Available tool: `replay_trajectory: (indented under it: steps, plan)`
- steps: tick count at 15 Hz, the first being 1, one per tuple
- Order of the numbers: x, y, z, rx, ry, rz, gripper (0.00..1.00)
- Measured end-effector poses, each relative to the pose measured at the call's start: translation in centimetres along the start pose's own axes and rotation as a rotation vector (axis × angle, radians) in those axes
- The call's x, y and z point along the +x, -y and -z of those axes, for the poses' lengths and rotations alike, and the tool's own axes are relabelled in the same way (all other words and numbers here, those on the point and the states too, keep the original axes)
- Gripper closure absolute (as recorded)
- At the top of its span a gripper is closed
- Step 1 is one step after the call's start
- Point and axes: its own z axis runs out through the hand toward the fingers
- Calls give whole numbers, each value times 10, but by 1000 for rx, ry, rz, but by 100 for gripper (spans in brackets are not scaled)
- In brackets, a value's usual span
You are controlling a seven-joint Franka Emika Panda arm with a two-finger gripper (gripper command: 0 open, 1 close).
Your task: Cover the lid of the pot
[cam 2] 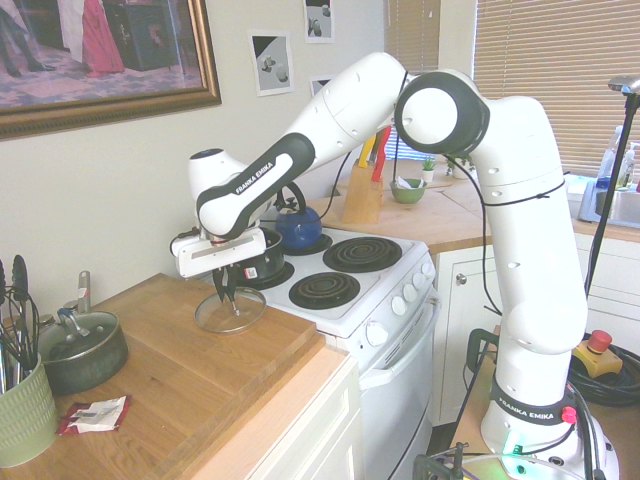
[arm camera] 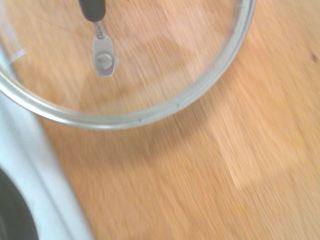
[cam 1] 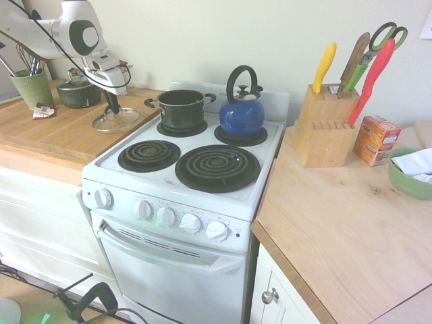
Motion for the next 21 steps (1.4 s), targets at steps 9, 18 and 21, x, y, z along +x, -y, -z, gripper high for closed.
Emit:
replay_trajectory:
  steps: [9, 18, 21]
  plan:
    - [118, 11, 86, 57, -18, -162, 100]
    - [226, 36, 54, 49, 29, -268, 100]
    - [247, 38, 38, 39, 28, -289, 100]
